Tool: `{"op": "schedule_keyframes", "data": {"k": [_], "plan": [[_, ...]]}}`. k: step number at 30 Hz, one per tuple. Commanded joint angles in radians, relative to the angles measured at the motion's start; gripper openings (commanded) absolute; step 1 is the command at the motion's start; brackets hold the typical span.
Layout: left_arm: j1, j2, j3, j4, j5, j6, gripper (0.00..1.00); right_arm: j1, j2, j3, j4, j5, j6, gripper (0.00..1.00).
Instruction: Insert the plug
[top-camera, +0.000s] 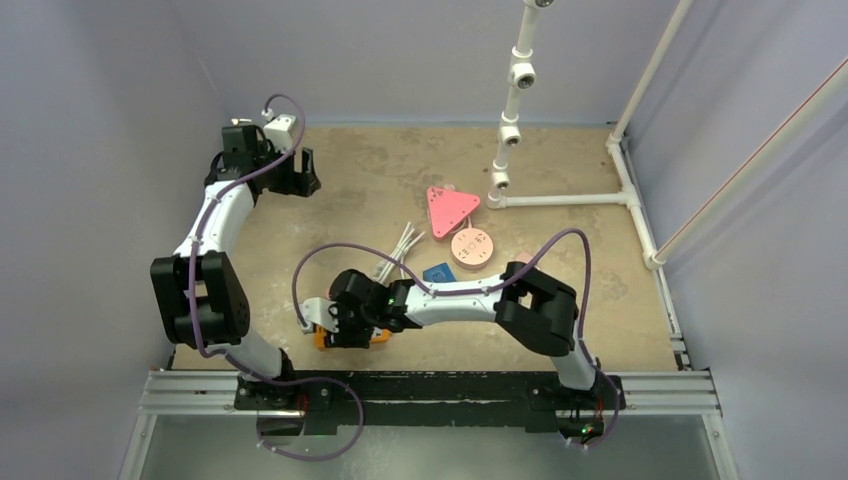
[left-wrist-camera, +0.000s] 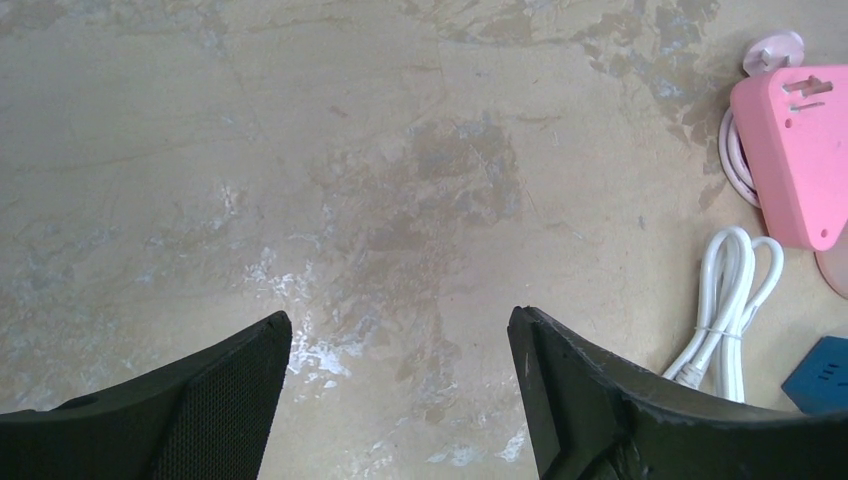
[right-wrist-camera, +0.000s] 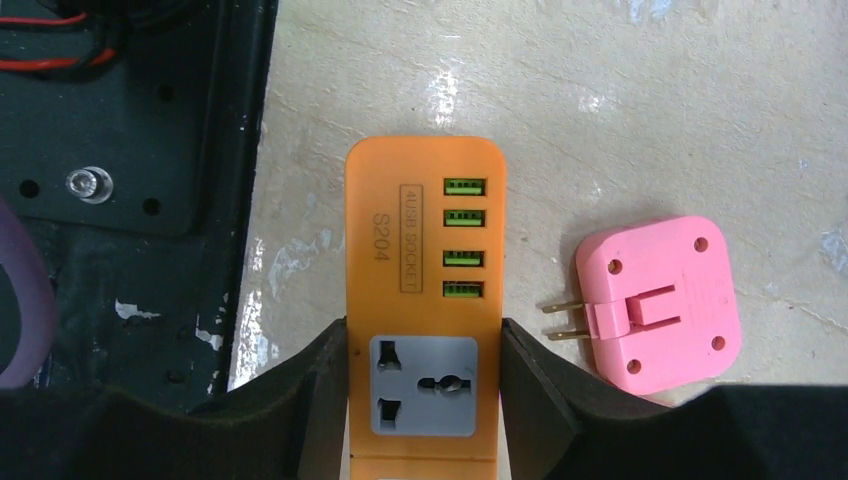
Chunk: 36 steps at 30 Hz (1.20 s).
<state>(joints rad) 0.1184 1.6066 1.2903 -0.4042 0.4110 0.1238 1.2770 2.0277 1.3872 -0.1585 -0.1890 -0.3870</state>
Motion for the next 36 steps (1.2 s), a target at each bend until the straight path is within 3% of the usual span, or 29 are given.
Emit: {"op": "schedule_keyframes", "data": {"k": [1, 2, 3, 4, 12, 17, 18, 22, 24, 36], "plan": [[-0.005, -0.003, 0.011, -0.023, 0.055, 0.036, 0.8, -0.004, -0.052, -0.009, 0.043, -0.066, 0.012, 0.5], [-0.011, -0.007, 0.003, -0.028, 0.057, 0.046, 0.8, -0.005, -0.058, -0.013, 0.052, -0.06, 0.022, 0.53], [-0.018, -0.01, -0.003, -0.033, 0.058, 0.056, 0.81, -0.007, -0.063, -0.019, 0.059, -0.061, 0.027, 0.88], [-0.024, -0.014, -0.011, -0.038, 0.06, 0.066, 0.81, -0.01, -0.069, -0.026, 0.071, -0.055, 0.037, 0.98], [-0.034, -0.025, -0.037, -0.108, 0.084, 0.151, 0.82, -0.114, -0.214, -0.084, 0.224, -0.097, 0.156, 0.98], [-0.034, -0.035, -0.047, -0.12, 0.056, 0.181, 0.82, -0.175, -0.339, -0.187, 0.329, -0.168, 0.206, 0.73], [-0.033, -0.037, -0.044, -0.12, 0.052, 0.181, 0.82, -0.176, -0.347, -0.206, 0.328, -0.172, 0.203, 0.73], [-0.034, -0.027, -0.016, -0.125, 0.048, 0.167, 0.82, -0.142, -0.417, -0.309, 0.352, -0.146, 0.174, 0.92], [-0.033, -0.014, 0.008, -0.13, 0.047, 0.159, 0.82, -0.115, -0.442, -0.339, 0.352, -0.119, 0.141, 0.95], [-0.033, 0.001, 0.109, -0.16, 0.026, 0.136, 0.82, -0.078, -0.24, -0.298, 0.31, -0.042, 0.063, 0.94]]}}
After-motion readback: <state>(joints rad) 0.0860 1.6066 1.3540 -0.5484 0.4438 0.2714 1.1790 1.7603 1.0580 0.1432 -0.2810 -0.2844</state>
